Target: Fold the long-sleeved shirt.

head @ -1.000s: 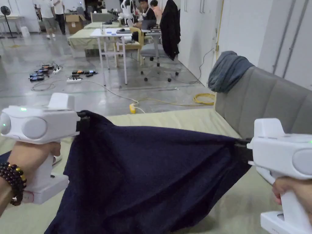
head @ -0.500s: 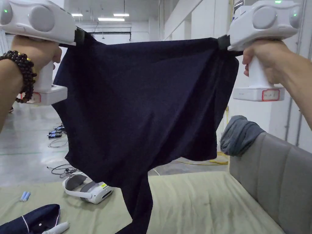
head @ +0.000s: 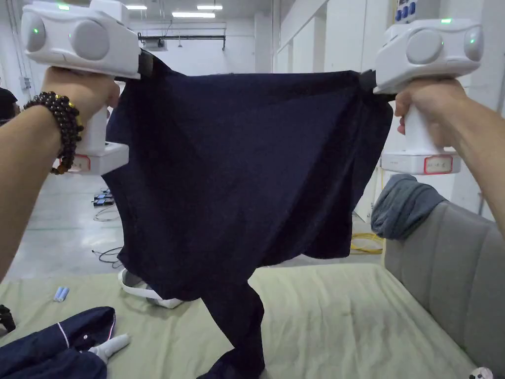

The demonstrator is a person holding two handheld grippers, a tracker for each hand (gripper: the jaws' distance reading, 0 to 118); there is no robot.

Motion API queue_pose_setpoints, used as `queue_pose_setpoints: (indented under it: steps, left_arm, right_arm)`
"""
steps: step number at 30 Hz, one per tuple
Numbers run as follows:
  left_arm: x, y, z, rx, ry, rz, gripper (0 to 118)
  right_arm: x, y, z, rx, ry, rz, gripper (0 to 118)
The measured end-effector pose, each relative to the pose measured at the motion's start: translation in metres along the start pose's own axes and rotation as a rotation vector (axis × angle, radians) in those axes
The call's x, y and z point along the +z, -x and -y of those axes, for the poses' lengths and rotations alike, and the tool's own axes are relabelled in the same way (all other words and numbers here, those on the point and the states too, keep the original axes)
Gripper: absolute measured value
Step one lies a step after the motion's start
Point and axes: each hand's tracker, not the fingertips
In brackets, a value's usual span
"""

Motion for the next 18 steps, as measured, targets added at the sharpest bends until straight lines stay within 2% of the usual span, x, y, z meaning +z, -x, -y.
queue_pose_setpoints:
  steps: [4,8,10,12,15,18]
  left_arm:
    - [-0.009,0.0,0.106,0.014,0.13,0.032,6]
    - [-0.02,-0.011,0.198,0.014,0.272,0.056,6]
    - [-0.023,-0.017,0.243,0.055,0.333,0.055,6]
    - [-0.011,-0.024,0.269,0.075,0.348,0.054,6]
    - [0.003,-0.024,0.292,0.098,0.375,0.065,6]
    - [0.049,-0.026,0.302,0.099,0.366,0.061,6]
  right_arm:
    - [-0.045,0.0,0.106,-0.056,0.147,-0.013,12]
    - [-0.071,0.006,0.212,-0.03,0.315,-0.006,12]
    - [-0.081,0.007,0.257,-0.076,0.379,-0.01,12]
    - [-0.08,0.008,0.288,-0.092,0.396,0.007,12]
    - [-0.062,0.008,0.313,-0.06,0.427,-0.016,12]
    - [-0.008,0.006,0.323,-0.036,0.407,-0.04,12]
